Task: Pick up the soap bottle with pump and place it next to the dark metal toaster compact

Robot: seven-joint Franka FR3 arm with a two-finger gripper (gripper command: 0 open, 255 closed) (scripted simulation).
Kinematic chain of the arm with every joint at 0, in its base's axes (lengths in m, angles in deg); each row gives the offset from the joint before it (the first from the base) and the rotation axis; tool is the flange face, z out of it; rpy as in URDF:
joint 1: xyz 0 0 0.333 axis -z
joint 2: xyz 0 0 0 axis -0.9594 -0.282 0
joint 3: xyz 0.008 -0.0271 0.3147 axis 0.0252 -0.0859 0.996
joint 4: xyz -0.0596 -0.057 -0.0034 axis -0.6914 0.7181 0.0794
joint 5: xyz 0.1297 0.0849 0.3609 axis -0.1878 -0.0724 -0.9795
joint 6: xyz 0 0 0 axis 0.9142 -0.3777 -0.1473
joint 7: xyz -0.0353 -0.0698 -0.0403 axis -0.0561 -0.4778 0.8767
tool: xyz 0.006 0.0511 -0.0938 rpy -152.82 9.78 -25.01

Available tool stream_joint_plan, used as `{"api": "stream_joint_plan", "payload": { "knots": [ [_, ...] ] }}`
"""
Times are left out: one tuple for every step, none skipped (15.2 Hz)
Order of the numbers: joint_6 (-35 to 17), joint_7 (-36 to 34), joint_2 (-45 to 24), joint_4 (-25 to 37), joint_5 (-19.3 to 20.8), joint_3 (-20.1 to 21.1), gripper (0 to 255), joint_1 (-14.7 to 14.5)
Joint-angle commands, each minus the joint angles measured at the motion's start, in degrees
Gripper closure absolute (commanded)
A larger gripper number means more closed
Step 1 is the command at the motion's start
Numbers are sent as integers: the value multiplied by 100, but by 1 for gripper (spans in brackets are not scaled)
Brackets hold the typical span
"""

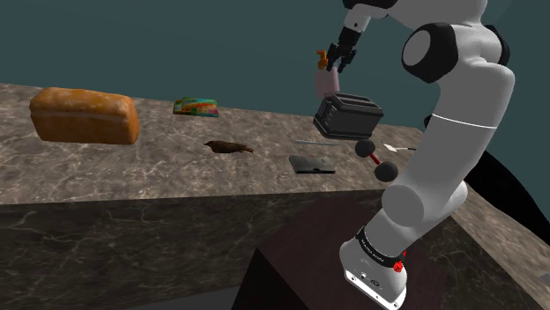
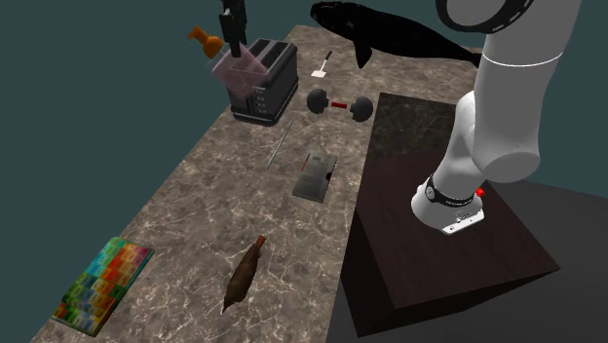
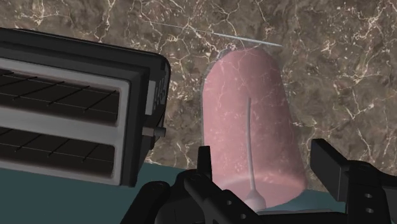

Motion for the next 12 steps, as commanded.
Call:
{"api": "stream_joint_plan", "payload": {
  "knots": [
    [-169,8,26,-188,7,2,255,-13],
    [-254,10,42,-289,12,4,255,-21],
    [-338,11,57,-387,16,5,255,-29],
    [-421,13,70,-483,20,7,255,-36],
    [-503,15,81,-575,22,8,255,-43],
    [-584,18,91,-666,25,10,255,-49],
    [-664,20,99,-753,26,12,255,-55],
    [-744,23,105,-839,27,13,255,-60],
    [-823,26,109,-922,27,15,255,-65],
    [-901,30,112,-1003,27,17,255,-69],
    [-978,33,114,-1082,26,19,255,-73],
    [-1055,37,114,-1159,24,20,255,-77]
  ]
}}
